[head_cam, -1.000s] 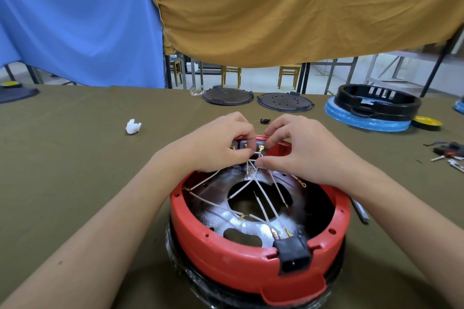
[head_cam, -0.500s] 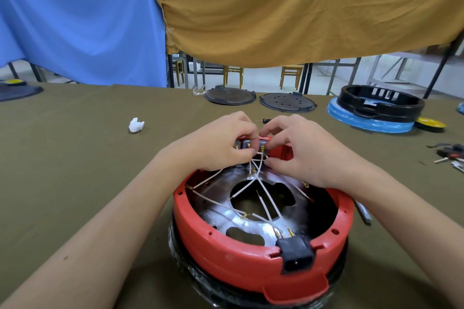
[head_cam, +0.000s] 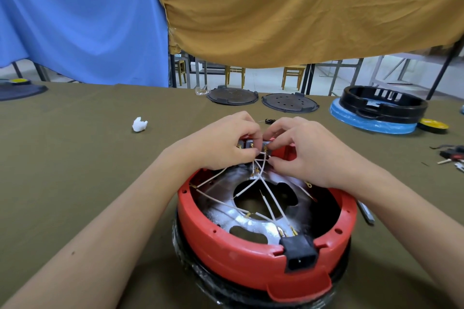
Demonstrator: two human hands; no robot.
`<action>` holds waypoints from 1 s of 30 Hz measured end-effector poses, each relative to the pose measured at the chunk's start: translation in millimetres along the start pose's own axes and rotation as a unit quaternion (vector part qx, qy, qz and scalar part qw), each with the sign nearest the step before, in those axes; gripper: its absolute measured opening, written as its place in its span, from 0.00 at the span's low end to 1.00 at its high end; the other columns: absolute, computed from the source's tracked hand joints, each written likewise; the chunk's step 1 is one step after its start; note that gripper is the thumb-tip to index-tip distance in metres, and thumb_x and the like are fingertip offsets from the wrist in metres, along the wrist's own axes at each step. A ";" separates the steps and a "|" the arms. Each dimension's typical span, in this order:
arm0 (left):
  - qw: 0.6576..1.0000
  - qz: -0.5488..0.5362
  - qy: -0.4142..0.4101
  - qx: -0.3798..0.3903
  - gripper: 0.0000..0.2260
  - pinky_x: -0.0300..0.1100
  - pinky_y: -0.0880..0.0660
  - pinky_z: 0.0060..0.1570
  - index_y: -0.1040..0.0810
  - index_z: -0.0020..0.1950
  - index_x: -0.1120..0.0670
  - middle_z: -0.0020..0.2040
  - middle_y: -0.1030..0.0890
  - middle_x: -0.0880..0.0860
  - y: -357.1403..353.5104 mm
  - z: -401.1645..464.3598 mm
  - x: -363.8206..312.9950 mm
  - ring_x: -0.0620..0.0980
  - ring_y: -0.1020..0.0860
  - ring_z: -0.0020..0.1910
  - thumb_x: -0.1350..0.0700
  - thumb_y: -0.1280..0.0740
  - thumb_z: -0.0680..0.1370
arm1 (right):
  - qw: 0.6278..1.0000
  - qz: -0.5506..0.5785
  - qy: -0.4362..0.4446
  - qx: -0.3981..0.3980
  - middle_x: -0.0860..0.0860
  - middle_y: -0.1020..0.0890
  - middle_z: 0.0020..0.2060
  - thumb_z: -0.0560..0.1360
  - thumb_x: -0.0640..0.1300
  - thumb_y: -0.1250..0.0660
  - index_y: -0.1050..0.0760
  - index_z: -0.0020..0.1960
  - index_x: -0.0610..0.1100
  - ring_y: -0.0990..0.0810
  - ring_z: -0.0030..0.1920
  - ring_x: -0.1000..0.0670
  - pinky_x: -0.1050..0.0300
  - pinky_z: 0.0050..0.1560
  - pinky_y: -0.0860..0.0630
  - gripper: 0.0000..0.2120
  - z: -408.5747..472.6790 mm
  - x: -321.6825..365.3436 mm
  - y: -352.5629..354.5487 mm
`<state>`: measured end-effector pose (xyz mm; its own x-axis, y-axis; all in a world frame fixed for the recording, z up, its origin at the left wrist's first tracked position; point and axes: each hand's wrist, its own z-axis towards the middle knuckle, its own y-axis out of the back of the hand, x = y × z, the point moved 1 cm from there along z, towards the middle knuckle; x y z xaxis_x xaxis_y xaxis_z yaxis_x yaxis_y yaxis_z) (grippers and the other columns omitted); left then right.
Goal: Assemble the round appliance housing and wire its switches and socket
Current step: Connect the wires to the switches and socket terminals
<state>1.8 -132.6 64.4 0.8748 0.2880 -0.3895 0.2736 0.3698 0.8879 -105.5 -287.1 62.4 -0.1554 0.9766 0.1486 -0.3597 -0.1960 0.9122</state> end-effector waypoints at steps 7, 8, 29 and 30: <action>1.000 0.013 0.004 -0.001 0.06 0.29 0.36 0.46 0.25 0.43 0.43 0.56 0.29 0.45 0.2 1.0 0.2 0.36 0.29 0.47 0.54 0.32 0.77 | 0.997 -0.077 0.024 0.003 0.56 0.22 0.55 0.77 0.47 0.34 0.14 0.45 0.46 0.28 0.52 0.50 0.53 0.54 0.30 0.11 2.6 3.7 -2.0; 1.000 0.014 0.005 -0.002 0.06 0.28 0.36 0.46 0.25 0.43 0.43 0.56 0.29 0.45 0.2 1.2 0.2 0.36 0.29 0.48 0.54 0.32 0.77 | 0.996 -0.081 0.023 0.003 0.56 0.22 0.55 0.77 0.48 0.35 0.14 0.45 0.46 0.28 0.52 0.50 0.54 0.54 0.30 0.11 2.7 3.6 -1.6; 0.998 0.060 0.000 -0.030 0.05 0.36 0.35 0.41 0.27 0.52 0.49 0.49 0.29 0.46 -1.9 2.6 1.8 0.43 0.29 0.45 0.52 0.33 0.78 | 0.997 -0.035 -0.063 0.028 0.53 0.23 0.40 0.72 0.56 0.35 0.19 0.50 0.50 0.24 0.43 0.49 0.49 0.46 0.25 0.13 18.3 2.7 -1.4; 0.997 0.064 0.000 -0.031 0.05 0.38 0.35 0.42 0.27 0.53 0.49 0.50 0.29 0.47 -2.2 3.3 1.6 0.45 0.29 0.46 0.52 0.33 0.79 | 0.997 -0.043 -0.059 0.028 0.53 0.23 0.40 0.73 0.56 0.35 0.19 0.50 0.50 0.24 0.43 0.49 0.49 0.46 0.25 0.13 18.8 1.9 -1.6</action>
<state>3.9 -135.8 62.7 0.9008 0.3374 -0.2734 0.1337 0.3835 0.9138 -87.9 -283.2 68.5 -0.0154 0.9937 0.1108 -0.3147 -0.1100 0.9428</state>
